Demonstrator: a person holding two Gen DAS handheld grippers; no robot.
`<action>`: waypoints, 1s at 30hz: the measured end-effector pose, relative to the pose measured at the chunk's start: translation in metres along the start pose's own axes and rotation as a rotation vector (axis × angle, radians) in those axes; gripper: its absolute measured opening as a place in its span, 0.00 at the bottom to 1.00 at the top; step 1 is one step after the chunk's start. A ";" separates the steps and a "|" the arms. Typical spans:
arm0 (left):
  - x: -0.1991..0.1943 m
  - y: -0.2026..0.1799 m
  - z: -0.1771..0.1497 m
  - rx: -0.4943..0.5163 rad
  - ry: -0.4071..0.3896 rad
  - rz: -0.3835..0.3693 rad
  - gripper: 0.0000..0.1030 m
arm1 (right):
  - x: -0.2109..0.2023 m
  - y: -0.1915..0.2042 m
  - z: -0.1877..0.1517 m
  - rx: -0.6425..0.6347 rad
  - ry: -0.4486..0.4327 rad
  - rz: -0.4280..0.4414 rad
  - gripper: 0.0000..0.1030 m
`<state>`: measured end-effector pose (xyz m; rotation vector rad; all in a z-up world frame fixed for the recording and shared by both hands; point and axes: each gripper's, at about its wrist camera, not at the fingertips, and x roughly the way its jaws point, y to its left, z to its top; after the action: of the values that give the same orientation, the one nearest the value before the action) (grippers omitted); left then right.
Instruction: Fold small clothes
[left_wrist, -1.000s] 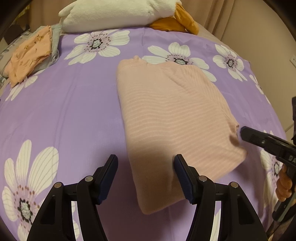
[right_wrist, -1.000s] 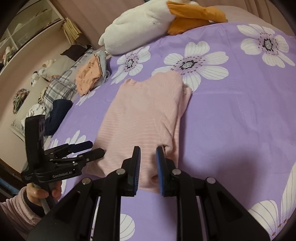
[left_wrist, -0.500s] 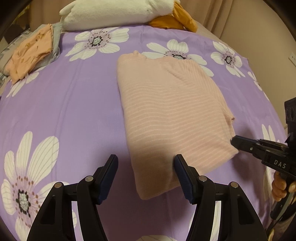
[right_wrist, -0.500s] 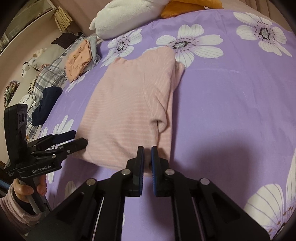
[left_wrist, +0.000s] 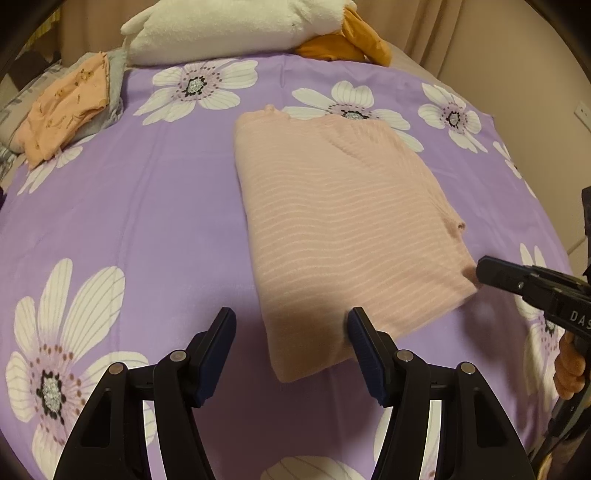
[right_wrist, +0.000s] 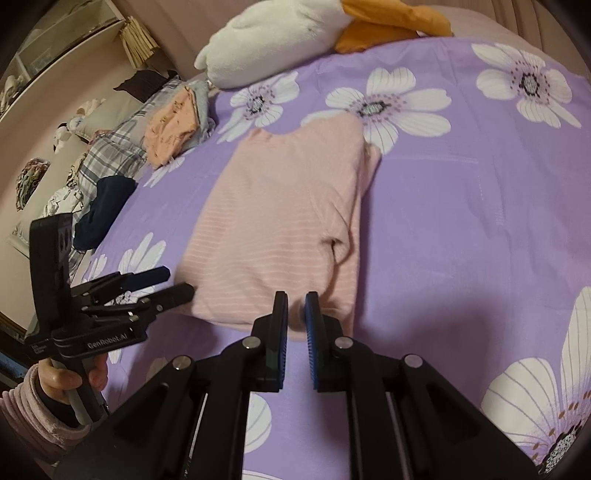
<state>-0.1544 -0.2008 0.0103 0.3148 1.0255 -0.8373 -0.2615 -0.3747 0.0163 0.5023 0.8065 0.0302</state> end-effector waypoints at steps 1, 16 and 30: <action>0.000 0.000 -0.001 0.000 -0.001 0.000 0.60 | -0.001 0.002 0.001 -0.004 -0.007 0.005 0.11; -0.006 -0.004 -0.004 -0.005 -0.017 -0.006 0.60 | 0.015 -0.006 -0.014 0.023 0.061 -0.048 0.11; -0.024 -0.010 -0.007 -0.008 -0.052 0.021 0.60 | -0.008 0.011 -0.022 0.012 0.019 -0.017 0.12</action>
<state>-0.1721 -0.1917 0.0280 0.2946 0.9760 -0.8185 -0.2803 -0.3578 0.0135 0.5066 0.8297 0.0145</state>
